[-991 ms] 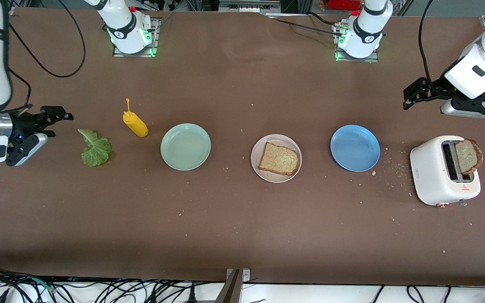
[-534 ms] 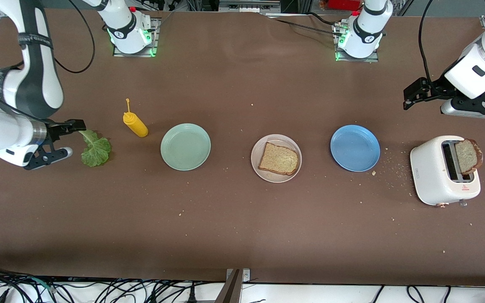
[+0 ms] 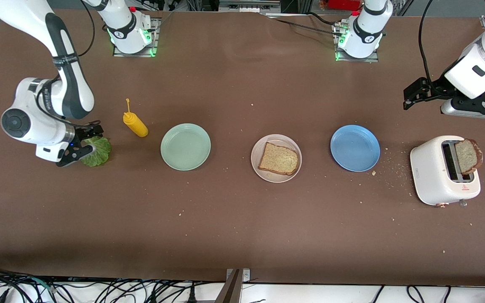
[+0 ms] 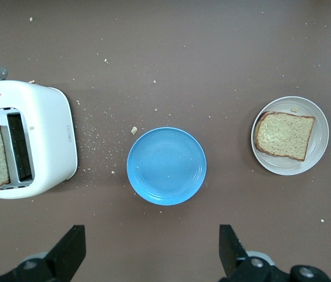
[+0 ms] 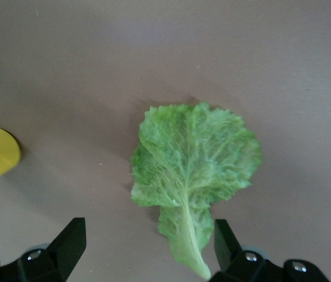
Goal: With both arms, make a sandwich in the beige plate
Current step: 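Lower the right gripper onto the green lettuce leaf, then grasp the lettuce leaf and lift it with the right gripper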
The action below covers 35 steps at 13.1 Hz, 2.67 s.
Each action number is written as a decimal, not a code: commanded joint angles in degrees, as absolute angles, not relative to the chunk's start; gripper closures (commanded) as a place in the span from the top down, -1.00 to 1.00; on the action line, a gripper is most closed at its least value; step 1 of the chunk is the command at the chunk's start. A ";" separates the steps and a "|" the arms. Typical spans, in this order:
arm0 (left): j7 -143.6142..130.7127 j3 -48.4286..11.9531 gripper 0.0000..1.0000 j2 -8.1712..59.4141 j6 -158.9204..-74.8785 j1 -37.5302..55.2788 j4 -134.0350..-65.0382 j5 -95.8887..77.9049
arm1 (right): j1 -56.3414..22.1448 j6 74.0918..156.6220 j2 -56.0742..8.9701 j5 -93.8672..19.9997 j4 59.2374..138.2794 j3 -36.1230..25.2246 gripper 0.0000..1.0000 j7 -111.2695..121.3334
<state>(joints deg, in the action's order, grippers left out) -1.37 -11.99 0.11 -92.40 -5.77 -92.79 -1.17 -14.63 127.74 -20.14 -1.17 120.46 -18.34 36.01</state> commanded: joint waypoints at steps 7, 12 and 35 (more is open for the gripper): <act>-1.41 -11.95 1.00 -0.26 -92.11 -5.98 -92.72 -2.37 | -13.45 134.20 -25.57 -0.18 121.82 -19.16 0.95 48.34; -1.41 -11.95 1.00 -0.26 -92.11 -5.98 -92.72 -2.37 | -11.51 134.83 -27.60 -0.35 121.21 -19.25 -0.19 50.10; -1.41 -11.95 1.00 -0.26 -92.11 -5.89 -92.72 -2.37 | -26.69 94.56 -26.54 -22.04 79.90 -18.72 -1.00 16.40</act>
<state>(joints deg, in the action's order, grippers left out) -1.37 -11.99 0.11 -92.40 -5.76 -92.80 -1.17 -22.59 95.21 -25.14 -19.00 82.99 -18.27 23.80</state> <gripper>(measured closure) 0.000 0.943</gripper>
